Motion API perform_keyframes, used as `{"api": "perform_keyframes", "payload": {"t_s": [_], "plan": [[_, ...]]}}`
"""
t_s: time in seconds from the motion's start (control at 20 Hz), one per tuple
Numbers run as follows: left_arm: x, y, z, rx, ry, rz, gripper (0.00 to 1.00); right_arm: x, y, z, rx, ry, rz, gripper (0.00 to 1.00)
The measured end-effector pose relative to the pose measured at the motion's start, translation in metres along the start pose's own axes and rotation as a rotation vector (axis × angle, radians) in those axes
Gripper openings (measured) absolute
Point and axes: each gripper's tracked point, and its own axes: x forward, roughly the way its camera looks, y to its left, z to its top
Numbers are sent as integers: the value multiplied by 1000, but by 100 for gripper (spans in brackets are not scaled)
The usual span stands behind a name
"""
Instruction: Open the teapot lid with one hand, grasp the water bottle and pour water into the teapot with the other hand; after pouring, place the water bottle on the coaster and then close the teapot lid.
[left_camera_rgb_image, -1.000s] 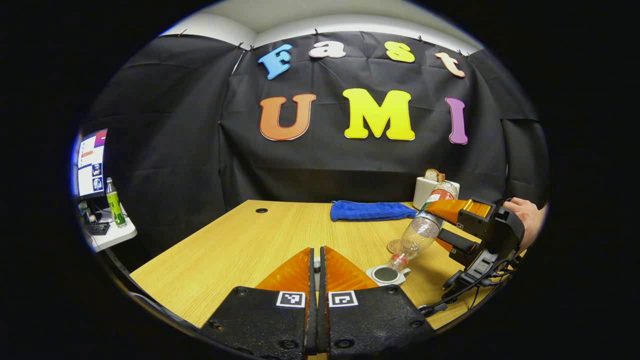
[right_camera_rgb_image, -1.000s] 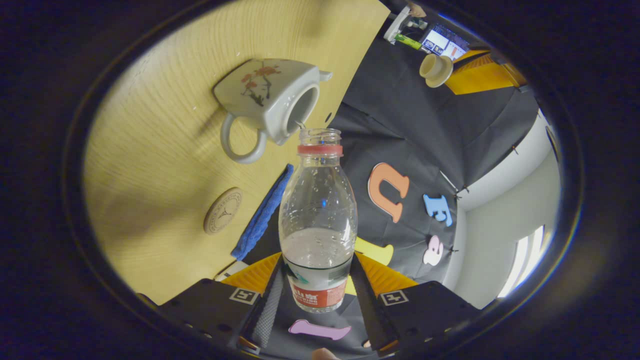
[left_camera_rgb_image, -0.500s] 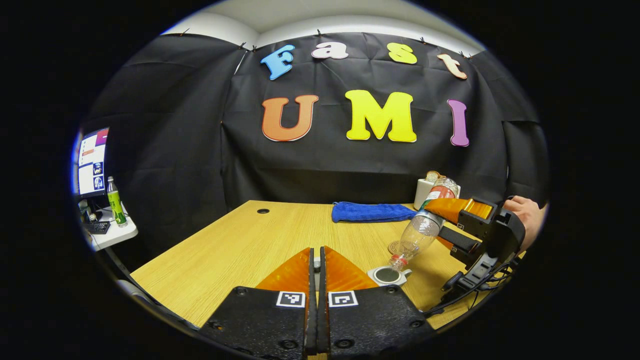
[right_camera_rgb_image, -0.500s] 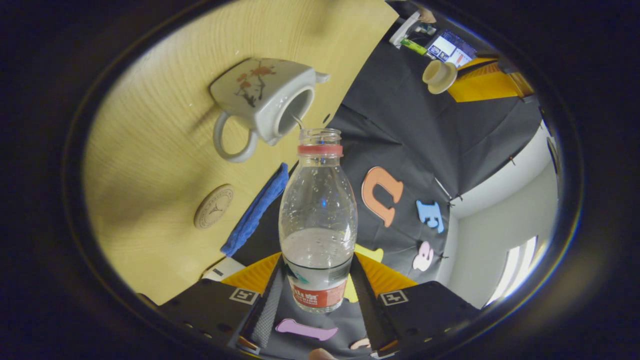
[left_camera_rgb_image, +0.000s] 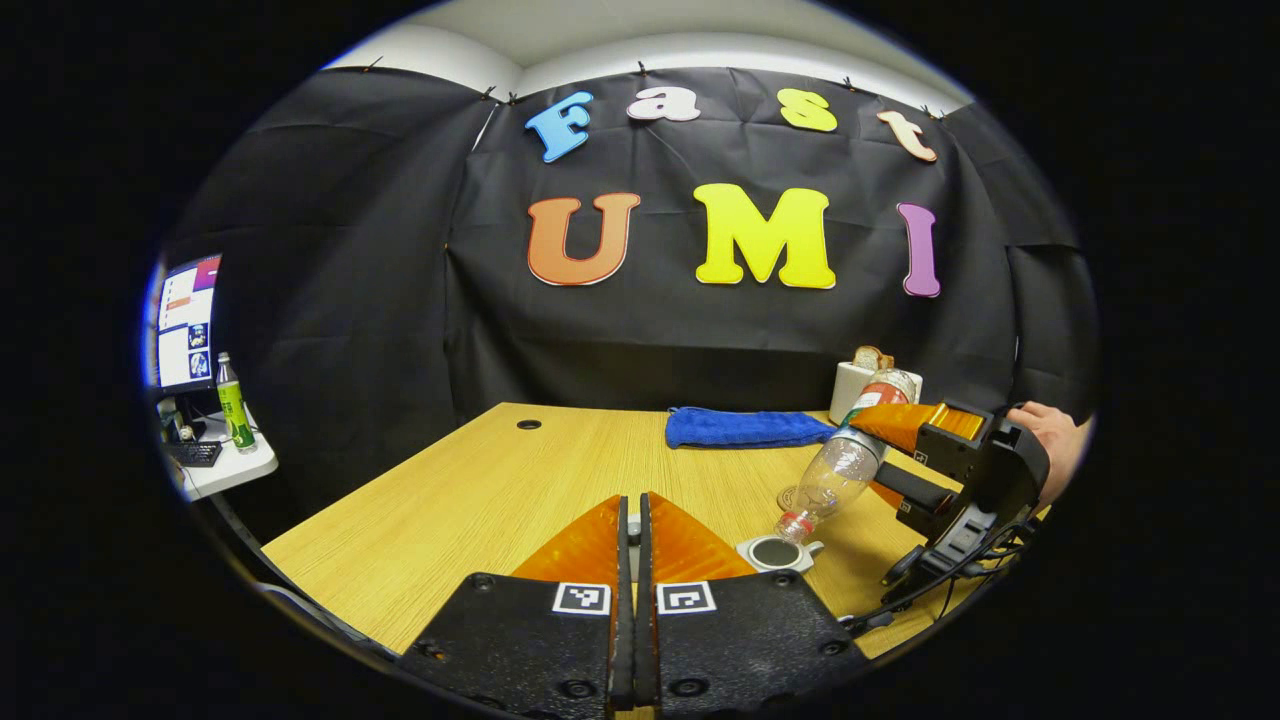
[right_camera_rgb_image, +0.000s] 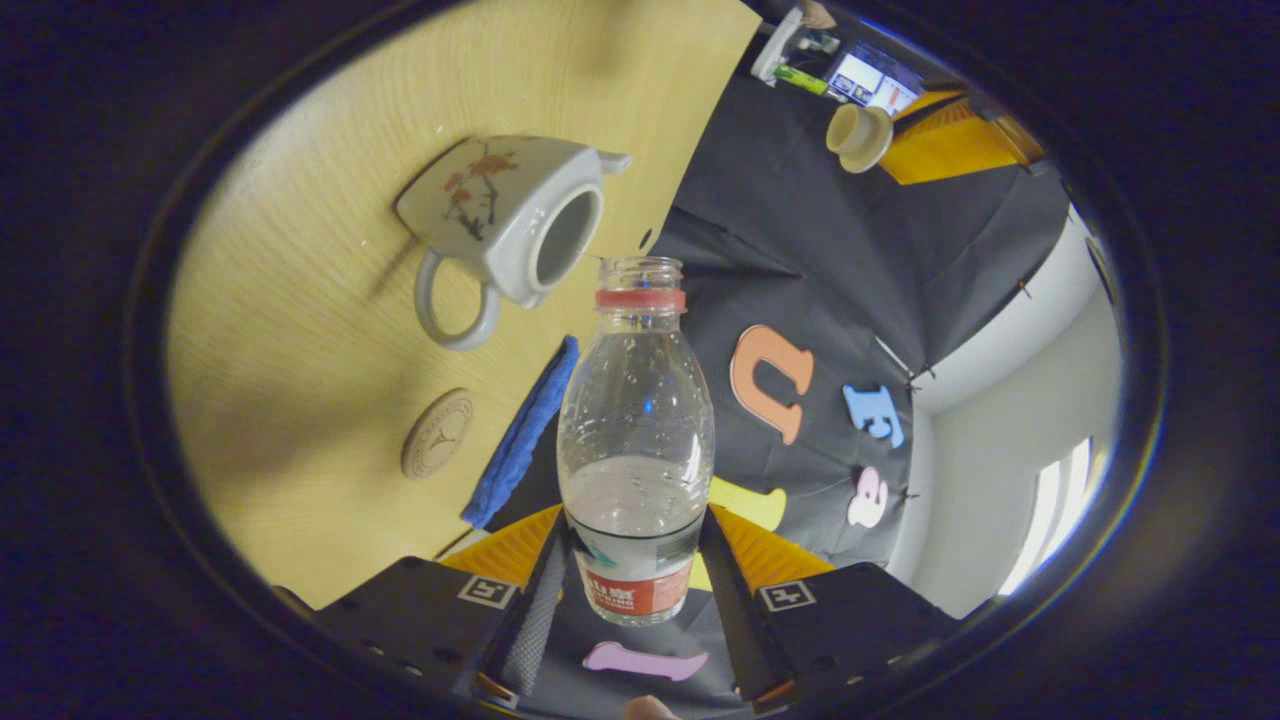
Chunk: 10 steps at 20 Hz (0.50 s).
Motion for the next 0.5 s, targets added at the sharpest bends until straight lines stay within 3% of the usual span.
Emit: {"api": "perform_keyframes", "payload": {"t_s": [0.25, 0.3, 0.5], "plan": [[-1, 0, 2, 4, -6, 3, 3, -12, 26, 5, 379, 24, 154, 72], [-2, 1, 3, 3, -9, 3, 3, -16, 27, 9, 471, 19, 188, 76], [-4, -5, 7, -11, -18, -13, 3, -28, 24, 21, 888, 0, 298, 73]]}}
